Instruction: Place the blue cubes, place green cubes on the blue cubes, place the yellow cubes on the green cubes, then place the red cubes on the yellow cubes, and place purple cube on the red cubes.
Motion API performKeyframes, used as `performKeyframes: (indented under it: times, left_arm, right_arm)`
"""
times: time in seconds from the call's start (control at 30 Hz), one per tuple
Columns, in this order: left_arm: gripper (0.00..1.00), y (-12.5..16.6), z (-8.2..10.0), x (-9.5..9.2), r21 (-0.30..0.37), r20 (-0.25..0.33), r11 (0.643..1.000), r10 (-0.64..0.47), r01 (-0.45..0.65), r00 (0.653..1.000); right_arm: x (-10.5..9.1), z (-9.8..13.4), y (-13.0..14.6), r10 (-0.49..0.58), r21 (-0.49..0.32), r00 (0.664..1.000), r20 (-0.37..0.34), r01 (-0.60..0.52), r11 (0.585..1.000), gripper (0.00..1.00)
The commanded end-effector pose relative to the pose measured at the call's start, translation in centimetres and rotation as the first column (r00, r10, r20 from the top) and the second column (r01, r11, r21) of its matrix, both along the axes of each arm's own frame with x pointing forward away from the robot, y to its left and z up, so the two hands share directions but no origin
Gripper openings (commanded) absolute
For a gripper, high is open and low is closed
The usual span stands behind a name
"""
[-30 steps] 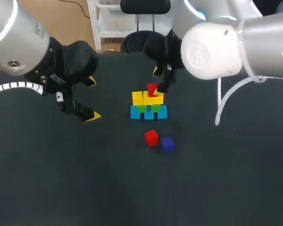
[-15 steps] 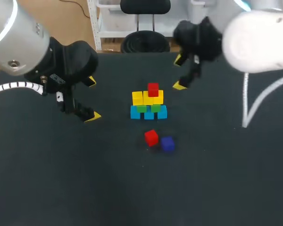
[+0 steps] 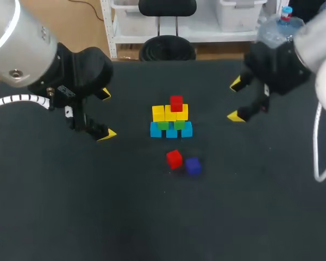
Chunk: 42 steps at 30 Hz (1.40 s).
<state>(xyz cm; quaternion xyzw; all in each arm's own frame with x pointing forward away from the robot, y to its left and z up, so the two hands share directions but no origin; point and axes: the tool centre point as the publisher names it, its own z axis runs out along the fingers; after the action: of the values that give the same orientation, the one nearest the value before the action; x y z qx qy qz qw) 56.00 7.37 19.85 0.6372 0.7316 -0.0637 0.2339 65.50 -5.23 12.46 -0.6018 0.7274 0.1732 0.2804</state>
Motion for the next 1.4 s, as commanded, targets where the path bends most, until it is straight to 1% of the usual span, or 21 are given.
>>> performKeyframes:
  times: [0.03, 0.13, 0.23, 0.37, 0.9, 0.97, 1.03, 1.1, 1.2, 1.33, 1.37, 1.4]
  left_arm:
    - [1.0, 0.1, 0.0, 0.0, -0.001, 0.0, 1.0, -0.002, 0.002, 1.0]
    - [1.0, 0.1, 0.0, 0.0, -0.001, 0.0, 1.0, -0.002, 0.002, 1.0]
    - [1.0, 0.1, 0.0, 0.0, -0.001, 0.0, 1.0, -0.002, 0.002, 1.0]
    - [1.0, 0.1, 0.0, 0.0, -0.001, 0.0, 1.0, -0.002, 0.002, 1.0]
    - [1.0, 0.1, 0.0, 0.0, -0.001, 0.0, 1.0, -0.002, 0.002, 1.0]
    - [1.0, -0.1, -0.8, 0.4, -0.013, 0.003, 1.0, -0.006, 0.006, 1.0]
    - [1.0, -0.7, -1.8, 0.7, 0.033, -0.001, 0.999, -0.001, 0.001, 1.0]
    - [1.0, -1.5, -2.6, 0.9, 0.035, -0.009, 0.999, 0.018, -0.018, 1.0]
    - [1.0, -2.7, -3.5, 0.7, 0.058, -0.002, 0.996, 0.072, -0.072, 0.997]
    - [1.0, -3.8, -4.1, 0.3, 0.027, -0.002, 0.99, 0.138, -0.138, 0.99]
    - [1.0, -4.1, -4.3, 0.1, 0.034, -0.007, 0.985, 0.172, -0.172, 0.985]
    - [1.0, -4.2, -4.6, -0.1, 0.021, -0.012, 0.982, 0.186, -0.186, 0.982]
  right_arm:
    - [-1.3, -0.6, -1.1, -0.015, 0.099, 0.999, 0.029, 0.012, 0.995, 1.0]
    - [-1.7, -0.9, -1.2, -0.01, 0.122, 1.0, 0.023, 0.008, 0.992, 1.0]
    - [-1.9, -1.0, -1.2, -0.007, 0.156, 1.0, 0.003, 0.006, 0.988, 1.0]
    - [-2.2, -1.1, -1.0, 0.001, 0.194, 0.999, -0.044, 0.008, 0.981, 1.0]
    - [-2.2, -1.1, -1.0, 0.001, 0.194, 0.999, -0.044, 0.008, 0.981, 1.0]
    - [-2.2, -1.1, -1.0, 0.001, 0.194, 0.999, -0.044, 0.008, 0.981, 1.0]
    - [-2.2, -1.1, -1.0, 0.001, 0.194, 0.999, -0.044, 0.008, 0.981, 1.0]
    - [-2.2, -1.1, -1.0, 0.001, 0.194, 0.999, -0.044, 0.008, 0.981, 1.0]
    - [-2.2, -1.1, -1.0, 0.001, 0.194, 0.999, -0.044, 0.008, 0.981, 1.0]
    - [-2.2, -1.1, -1.0, 0.001, 0.194, 0.999, -0.044, 0.008, 0.981, 1.0]
    - [-2.2, -1.1, -1.0, 0.001, 0.194, 0.999, -0.044, 0.008, 0.981, 1.0]
    - [-2.2, -1.1, -1.0, 0.001, 0.194, 0.999, -0.044, 0.008, 0.981, 1.0]
